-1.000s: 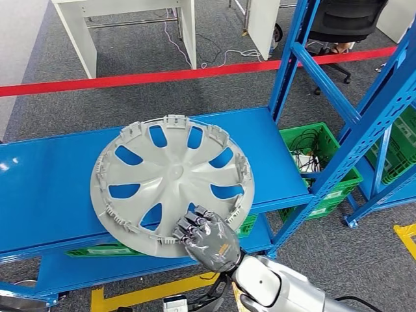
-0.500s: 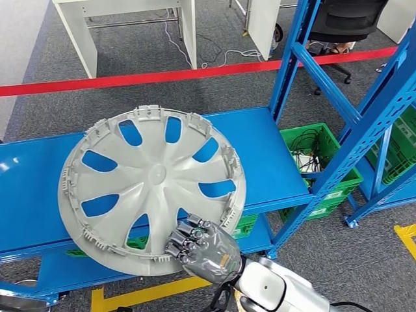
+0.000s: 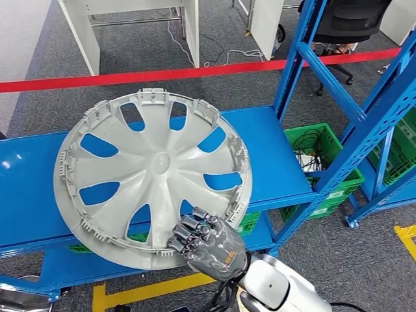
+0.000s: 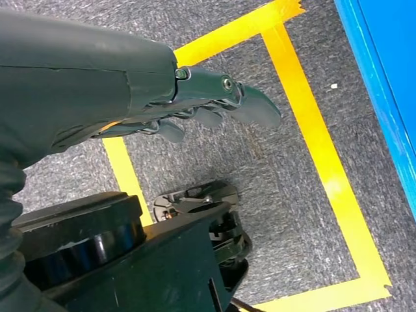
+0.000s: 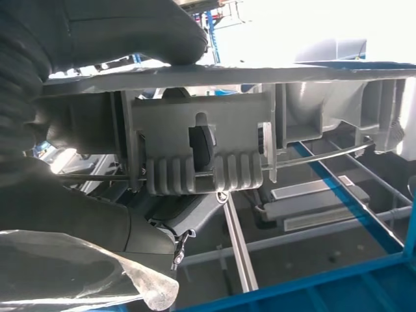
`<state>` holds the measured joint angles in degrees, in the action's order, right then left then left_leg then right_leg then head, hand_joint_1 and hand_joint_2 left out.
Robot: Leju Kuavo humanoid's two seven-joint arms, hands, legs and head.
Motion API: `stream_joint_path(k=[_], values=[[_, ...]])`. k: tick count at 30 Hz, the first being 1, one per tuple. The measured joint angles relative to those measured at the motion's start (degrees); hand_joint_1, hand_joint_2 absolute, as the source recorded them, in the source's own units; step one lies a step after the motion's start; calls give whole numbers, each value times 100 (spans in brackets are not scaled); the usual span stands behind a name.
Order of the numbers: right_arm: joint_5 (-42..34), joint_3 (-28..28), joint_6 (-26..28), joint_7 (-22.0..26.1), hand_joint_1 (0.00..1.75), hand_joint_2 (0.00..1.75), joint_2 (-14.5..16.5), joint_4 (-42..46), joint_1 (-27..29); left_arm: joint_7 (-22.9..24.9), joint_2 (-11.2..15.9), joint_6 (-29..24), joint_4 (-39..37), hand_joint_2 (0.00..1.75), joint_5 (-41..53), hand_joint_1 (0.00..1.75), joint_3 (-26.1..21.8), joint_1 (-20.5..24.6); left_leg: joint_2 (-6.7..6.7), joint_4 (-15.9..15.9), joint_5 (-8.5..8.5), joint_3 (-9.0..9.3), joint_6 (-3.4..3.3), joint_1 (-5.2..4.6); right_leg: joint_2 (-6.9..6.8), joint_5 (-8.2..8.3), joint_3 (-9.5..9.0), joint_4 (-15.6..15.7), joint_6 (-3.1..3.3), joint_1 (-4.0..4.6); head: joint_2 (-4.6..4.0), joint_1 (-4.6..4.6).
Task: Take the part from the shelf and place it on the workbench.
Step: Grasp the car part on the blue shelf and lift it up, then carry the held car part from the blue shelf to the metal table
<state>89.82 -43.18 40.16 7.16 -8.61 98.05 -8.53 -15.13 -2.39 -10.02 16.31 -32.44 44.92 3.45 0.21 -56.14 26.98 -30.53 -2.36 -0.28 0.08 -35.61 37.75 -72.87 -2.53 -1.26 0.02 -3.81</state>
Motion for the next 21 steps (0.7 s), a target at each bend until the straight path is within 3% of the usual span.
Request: stream_joint_path(k=[3, 5, 7, 9, 11, 13, 14, 15, 16, 18, 19, 21], values=[[-1, 21, -1, -33, 168, 175, 3, 1, 7, 36, 2, -3, 0, 175, 10, 0, 0, 19, -13, -108, 30, -66, 59, 5, -8, 513, -529, 1004, 8, -5, -1, -3], [-1, 26, -2, -99, 168, 175, 10, 9, 9, 92, 10, -2, 0, 175, 49, 0, 0, 37, -25, -184, 25, -137, 135, -11, 4, 591, -723, 1384, 30, 5, 1, 0], [0, 25, -3, -180, 168, 175, 16, 17, 17, 158, 27, -5, -1, 175, 102, 0, 1, 46, -34, -221, -12, -199, 205, -15, 18, 593, -697, 1401, 72, 10, 2, 3], [-1, 25, -3, -245, 168, 175, 22, 18, 22, 204, 47, -13, -3, 175, 146, 0, 5, 50, -36, -321, 106, -275, 277, -2, 5, 638, -628, 1413, 154, -4, 1, 14], [-1, 28, -3, -283, 168, 175, 29, 19, 24, 223, 62, -16, -4, 175, 175, 0, 10, 53, -34, -802, 520, -453, 348, 19, -17, 710, -530, 1424, 247, -10, 1, 41], [0, 27, -4, -293, 168, 175, 33, 20, 28, 226, 69, -15, -4, 175, 185, 0, 13, 54, -33, -1544, 958, -664, 386, 35, -30, 790, -420, 1421, 287, 7, 0, 54], [1, 25, -5, -293, 168, 175, 33, 20, 32, 226, 73, -15, -4, 175, 186, 0, 13, 54, -33, -1782, 1041, -698, 387, 38, -33, 831, -366, 1419, 292, 17, 0, 54], [1, 22, -5, -292, 168, 175, 33, 20, 36, 226, 74, -15, -4, 175, 186, 0, 13, 54, -33, -1818, 998, -642, 378, 39, -35, 874, -314, 1417, 292, 28, 0, 53], [1, 21, -5, -293, 168, 175, 33, 20, 38, 227, 75, -15, -4, 175, 188, 0, 13, 55, -33, -1619, 849, -478, 358, 38, -35, 918, -263, 1417, 289, 38, 0, 54], [1, 20, -5, -302, 168, 175, 38, 24, 40, 242, 85, -24, -4, 175, 196, 0, 14, 69, -36, -798, 536, 37, 286, 24, -32, 1003, -180, 1416, 269, 57, 0, 53], [1, 20, -5, -317, 168, 175, 42, 30, 39, 261, 94, -31, -4, 175, 202, 0, 14, 83, -38, -398, 465, 267, 253, 11, -32, 1048, -152, 1419, 245, 62, 1, 51], [-1, 20, -4, -360, 168, 175, 55, 44, 32, 322, 111, -46, -4, 175, 226, 0, 18, 103, -44, -17, 455, 449, 207, -26, -41, 1145, -125, 1435, 177, 57, 1, 49]])
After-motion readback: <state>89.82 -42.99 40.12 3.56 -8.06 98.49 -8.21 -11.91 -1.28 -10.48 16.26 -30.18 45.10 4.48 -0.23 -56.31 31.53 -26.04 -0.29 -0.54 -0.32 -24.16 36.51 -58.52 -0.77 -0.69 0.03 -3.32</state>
